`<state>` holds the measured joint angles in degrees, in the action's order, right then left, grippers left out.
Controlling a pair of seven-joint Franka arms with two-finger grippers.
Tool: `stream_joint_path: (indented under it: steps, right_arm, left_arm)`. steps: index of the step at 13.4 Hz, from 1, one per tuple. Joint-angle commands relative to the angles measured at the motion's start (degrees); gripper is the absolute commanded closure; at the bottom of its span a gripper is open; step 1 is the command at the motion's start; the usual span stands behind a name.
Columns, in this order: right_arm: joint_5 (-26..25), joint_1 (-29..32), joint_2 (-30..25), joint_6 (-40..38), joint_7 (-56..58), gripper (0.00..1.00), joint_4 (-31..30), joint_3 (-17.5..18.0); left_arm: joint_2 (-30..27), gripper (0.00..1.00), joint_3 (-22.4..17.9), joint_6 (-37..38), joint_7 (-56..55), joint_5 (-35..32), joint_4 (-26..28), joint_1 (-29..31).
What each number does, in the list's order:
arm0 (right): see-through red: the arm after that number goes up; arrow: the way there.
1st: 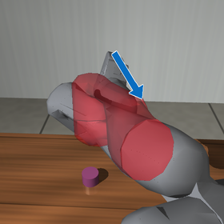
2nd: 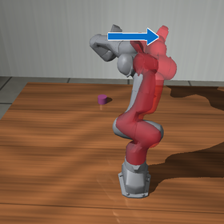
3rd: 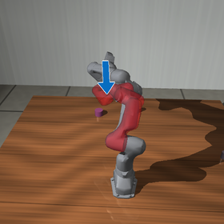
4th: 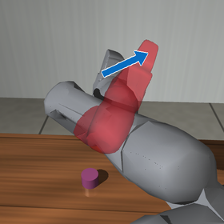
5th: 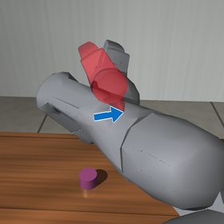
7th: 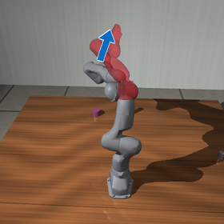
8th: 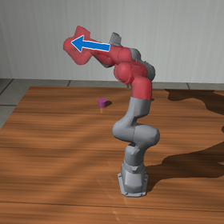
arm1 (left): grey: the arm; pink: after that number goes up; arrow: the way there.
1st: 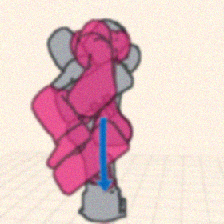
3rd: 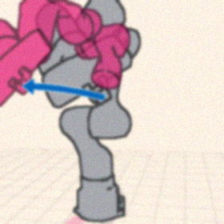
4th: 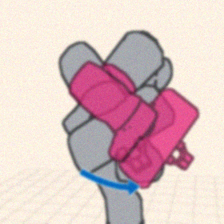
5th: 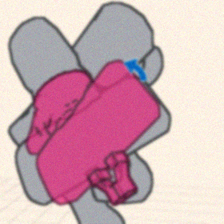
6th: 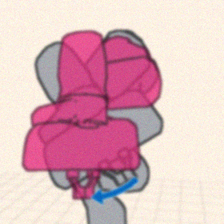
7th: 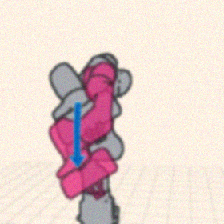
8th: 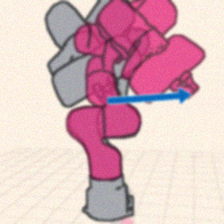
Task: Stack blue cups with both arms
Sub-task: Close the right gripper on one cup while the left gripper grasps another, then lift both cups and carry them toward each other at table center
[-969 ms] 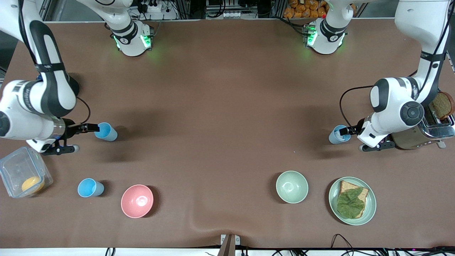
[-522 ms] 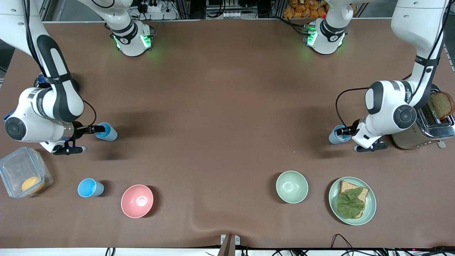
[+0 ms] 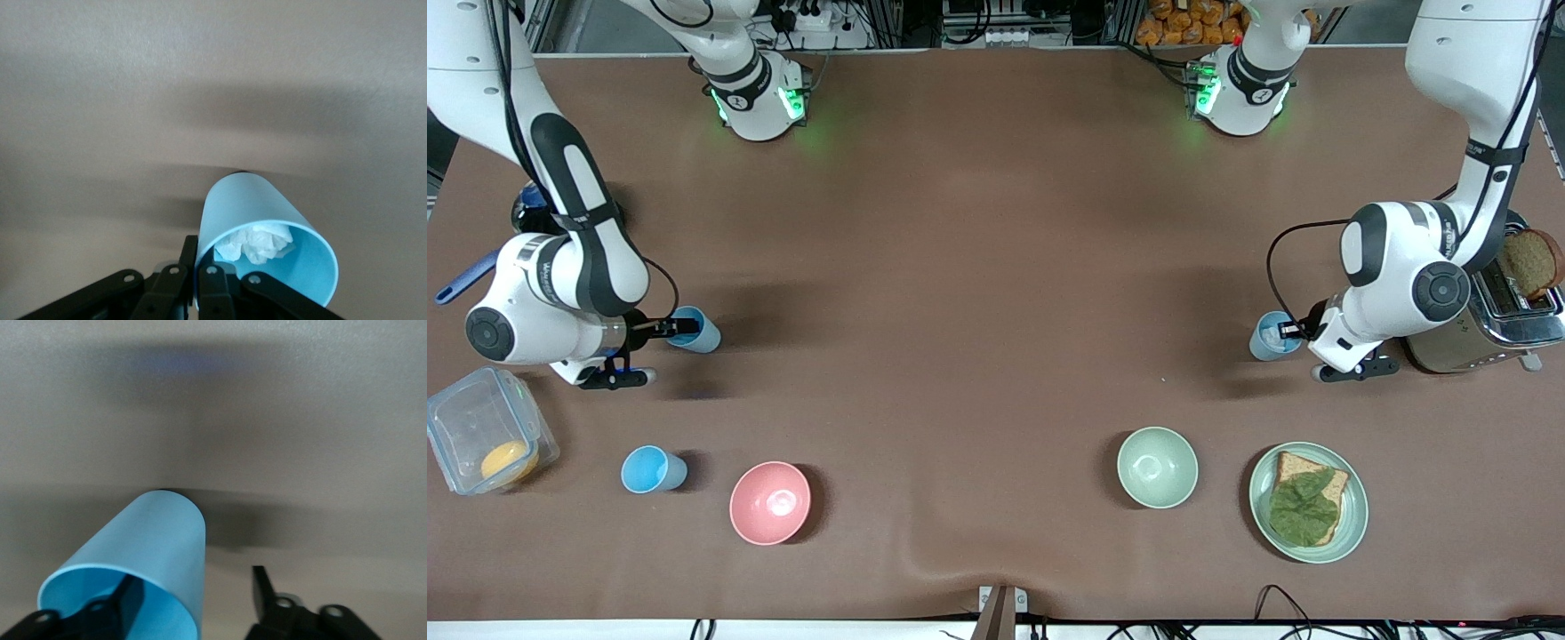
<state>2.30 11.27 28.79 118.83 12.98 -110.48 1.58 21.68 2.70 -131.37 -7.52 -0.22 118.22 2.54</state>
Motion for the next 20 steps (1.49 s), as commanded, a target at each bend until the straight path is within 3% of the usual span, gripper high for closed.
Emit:
stream_joint_path:
  steps: [1, 4, 7, 13, 15, 20]
  right_arm:
    - [1.4, 1.6, 0.0, 0.1, 0.6, 1.00, 0.2, 1.1]
    - [1.5, 1.6, -0.3, -0.3, 0.6, 1.00, 0.2, 1.1]
    - [2.1, 1.5, -1.4, -1.1, 0.5, 1.00, 0.4, 1.2]
    - [2.4, -0.1, -6.4, -14.9, -0.5, 1.00, 6.1, 3.2]
    - [4.9, -1.6, -6.8, -19.9, -4.0, 1.00, 8.9, 3.4]
    - [5.4, -9.0, -9.3, -28.0, -16.6, 1.00, 14.7, 3.5]
  left_arm:
    - [-3.7, 1.00, 1.9, 1.2, 0.6, 1.3, 0.1, 0.5]
    - [-7.5, 1.00, 5.3, 7.1, 0.0, 1.4, -2.6, 0.3]
    - [-9.3, 1.00, 10.6, 13.3, -3.1, 6.5, -5.9, 0.2]
    - [-8.4, 1.00, 24.3, 13.8, -18.3, 6.6, -8.9, -1.0]
    - [-6.4, 1.00, 25.5, 13.2, -24.1, 6.6, -10.5, -4.3]
    - [0.9, 1.00, 25.3, 12.2, -32.3, 6.0, -15.8, -14.2]
